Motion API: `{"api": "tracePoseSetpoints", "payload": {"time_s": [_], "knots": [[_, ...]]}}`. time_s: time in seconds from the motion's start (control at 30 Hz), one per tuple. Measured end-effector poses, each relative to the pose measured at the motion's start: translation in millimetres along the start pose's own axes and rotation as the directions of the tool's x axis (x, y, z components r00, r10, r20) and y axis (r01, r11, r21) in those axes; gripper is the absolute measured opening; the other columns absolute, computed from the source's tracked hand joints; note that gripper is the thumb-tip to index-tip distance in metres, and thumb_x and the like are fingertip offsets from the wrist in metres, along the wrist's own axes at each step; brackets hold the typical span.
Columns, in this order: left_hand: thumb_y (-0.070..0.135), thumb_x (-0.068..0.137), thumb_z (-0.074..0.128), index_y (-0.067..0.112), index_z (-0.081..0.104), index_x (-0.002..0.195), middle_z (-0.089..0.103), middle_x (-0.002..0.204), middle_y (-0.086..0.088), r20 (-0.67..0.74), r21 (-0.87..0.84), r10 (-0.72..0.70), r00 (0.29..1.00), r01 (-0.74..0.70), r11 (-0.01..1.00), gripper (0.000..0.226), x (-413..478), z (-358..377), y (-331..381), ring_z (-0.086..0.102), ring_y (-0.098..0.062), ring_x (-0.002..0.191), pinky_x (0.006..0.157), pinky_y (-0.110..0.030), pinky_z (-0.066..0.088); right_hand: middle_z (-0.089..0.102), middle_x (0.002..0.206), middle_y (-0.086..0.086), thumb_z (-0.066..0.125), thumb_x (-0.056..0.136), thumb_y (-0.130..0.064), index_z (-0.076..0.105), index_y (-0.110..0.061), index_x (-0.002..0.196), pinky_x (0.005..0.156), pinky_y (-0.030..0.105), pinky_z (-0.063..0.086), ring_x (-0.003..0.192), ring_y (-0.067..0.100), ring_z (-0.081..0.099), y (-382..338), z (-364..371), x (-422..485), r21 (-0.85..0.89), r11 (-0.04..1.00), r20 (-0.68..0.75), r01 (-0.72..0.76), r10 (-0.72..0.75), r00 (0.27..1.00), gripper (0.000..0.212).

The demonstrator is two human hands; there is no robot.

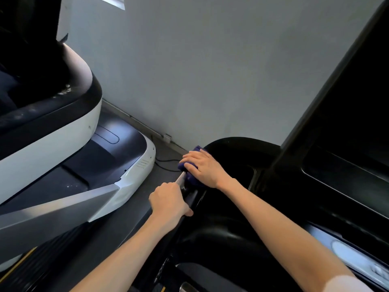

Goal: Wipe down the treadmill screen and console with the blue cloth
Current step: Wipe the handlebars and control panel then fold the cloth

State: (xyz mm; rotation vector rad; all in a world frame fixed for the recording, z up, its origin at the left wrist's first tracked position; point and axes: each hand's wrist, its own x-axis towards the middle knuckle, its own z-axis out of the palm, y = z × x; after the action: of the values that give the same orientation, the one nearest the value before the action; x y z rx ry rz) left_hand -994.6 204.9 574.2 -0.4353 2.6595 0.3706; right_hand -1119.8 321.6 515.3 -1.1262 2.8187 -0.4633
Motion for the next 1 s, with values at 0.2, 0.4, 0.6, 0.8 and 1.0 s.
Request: {"api": "tracePoseSetpoints", "payload": {"time_s": [0.2, 0.4, 0.6, 0.8, 1.0], "knots": [[0.048, 0.065, 0.08, 0.012, 0.055, 0.114, 0.062, 0.109, -0.002, 0.016, -0.045, -0.051, 0.999, 0.052, 0.998, 0.065, -0.6, 3.4, -0.3, 0.06, -0.022, 0.105, 0.07, -0.027, 0.038, 0.045, 0.141, 0.001, 0.028, 0.099, -0.036, 0.05, -0.019, 0.13, 0.113, 0.037, 0.013, 0.135, 0.018, 0.031, 81.9, -25.1, 24.7, -0.114, 0.797, -0.183, -0.593, 0.57, 0.801, 0.042], [0.049, 0.065, 0.08, 0.011, 0.052, 0.116, 0.061, 0.109, -0.001, 0.007, -0.056, -0.078, 0.997, 0.078, 0.995, 0.07, 1.5, 6.5, 1.2, 0.06, -0.02, 0.104, 0.069, -0.026, 0.037, 0.028, 0.152, 0.007, 0.023, 0.099, -0.039, 0.039, -0.013, 0.14, 0.116, 0.044, 0.001, 0.142, 0.024, 0.013, 98.5, -41.4, 12.0, 0.035, 0.448, -0.317, -0.893, 0.853, 0.416, 0.051], [0.052, 0.065, 0.079, 0.013, 0.05, 0.117, 0.061, 0.11, 0.0, -0.007, -0.072, -0.066, 0.998, 0.065, 0.995, 0.071, 2.3, 9.2, -3.3, 0.059, -0.019, 0.106, 0.071, -0.026, 0.039, 0.032, 0.148, 0.006, 0.024, 0.099, -0.037, 0.043, -0.017, 0.136, 0.115, 0.048, 0.006, 0.139, 0.026, 0.018, 105.5, -45.2, -7.3, -0.034, 0.469, -0.357, -0.883, 0.819, 0.449, 0.046], [0.054, 0.066, 0.077, 0.013, 0.049, 0.118, 0.062, 0.113, 0.001, -0.034, -0.07, -0.092, 0.995, 0.089, 0.994, 0.072, 3.3, 12.6, 2.4, 0.06, -0.017, 0.107, 0.073, -0.024, 0.04, 0.027, 0.151, 0.005, 0.026, 0.099, -0.035, 0.041, -0.02, 0.136, 0.113, 0.049, 0.004, 0.14, 0.028, 0.014, 92.8, -53.6, 2.7, -0.041, 0.426, -0.258, -0.904, 0.869, 0.422, 0.043], [0.061, 0.066, 0.073, 0.013, 0.05, 0.117, 0.062, 0.109, 0.0, -0.093, -0.025, -0.064, 0.994, 0.062, 0.998, 0.074, 1.0, 12.6, 0.2, 0.061, -0.018, 0.103, 0.067, -0.025, 0.036, 0.04, 0.146, -0.008, 0.035, 0.099, -0.037, 0.051, -0.031, 0.131, 0.114, 0.035, 0.009, 0.14, 0.013, 0.025, 44.6, -20.3, 28.5, -0.161, 0.947, 0.034, -0.277, 0.285, 0.958, 0.037]]}}
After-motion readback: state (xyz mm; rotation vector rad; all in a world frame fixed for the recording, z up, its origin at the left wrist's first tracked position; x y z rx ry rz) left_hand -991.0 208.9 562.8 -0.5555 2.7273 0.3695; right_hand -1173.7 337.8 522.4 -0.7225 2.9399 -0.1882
